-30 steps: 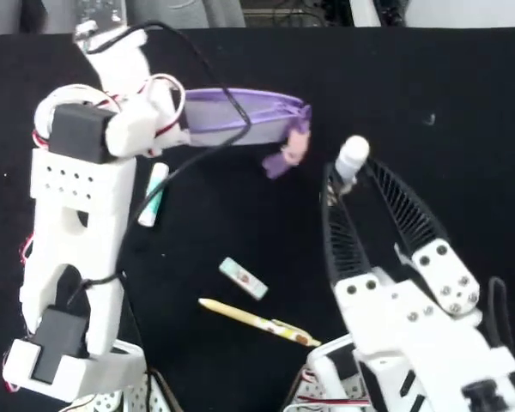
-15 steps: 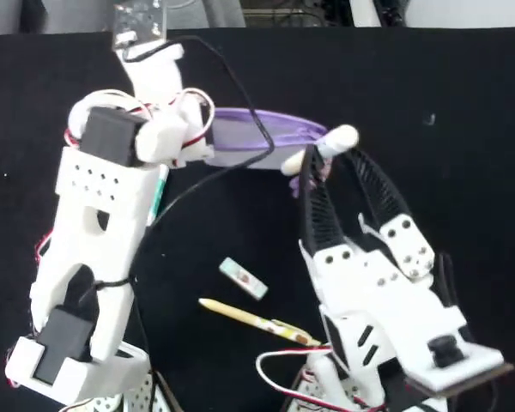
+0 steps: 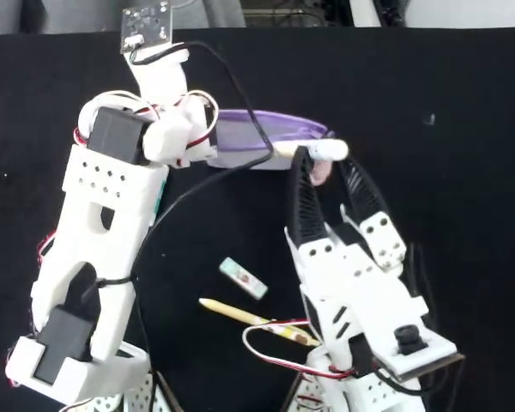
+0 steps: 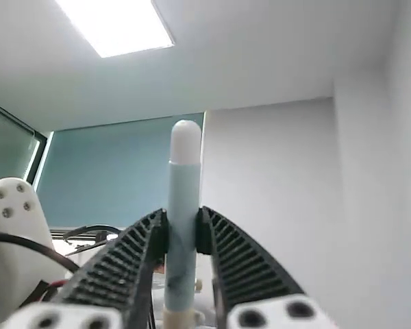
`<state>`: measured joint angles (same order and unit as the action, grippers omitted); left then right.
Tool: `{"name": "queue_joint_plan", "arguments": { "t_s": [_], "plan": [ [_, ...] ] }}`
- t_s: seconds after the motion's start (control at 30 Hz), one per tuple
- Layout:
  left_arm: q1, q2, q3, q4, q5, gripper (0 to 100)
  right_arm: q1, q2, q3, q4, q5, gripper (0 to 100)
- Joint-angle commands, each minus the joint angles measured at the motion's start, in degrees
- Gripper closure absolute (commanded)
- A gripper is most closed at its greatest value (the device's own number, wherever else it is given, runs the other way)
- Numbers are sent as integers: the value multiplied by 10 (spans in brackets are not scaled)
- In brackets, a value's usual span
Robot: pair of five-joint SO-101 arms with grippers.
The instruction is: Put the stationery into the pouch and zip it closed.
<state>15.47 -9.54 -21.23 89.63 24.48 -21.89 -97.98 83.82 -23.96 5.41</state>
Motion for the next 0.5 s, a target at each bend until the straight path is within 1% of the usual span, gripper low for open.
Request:
{"name": "queue_joint_plan", "arguments": {
  "t_s": [0.0,0.13,0.37,0.47],
  "plan": [
    [6,-11,-8,-13,-1,970,8,0,-3,-17,-3,988],
    [6,-11,-5,-14,-1,970,8,53,-17,-34,-3,988],
    [6,-11,-5,-13,-1,970,11,231,-45,-172,3,988],
    [6,-11,-5,-14,-1,970,11,313,-58,-229,34,988]
  ]
}}
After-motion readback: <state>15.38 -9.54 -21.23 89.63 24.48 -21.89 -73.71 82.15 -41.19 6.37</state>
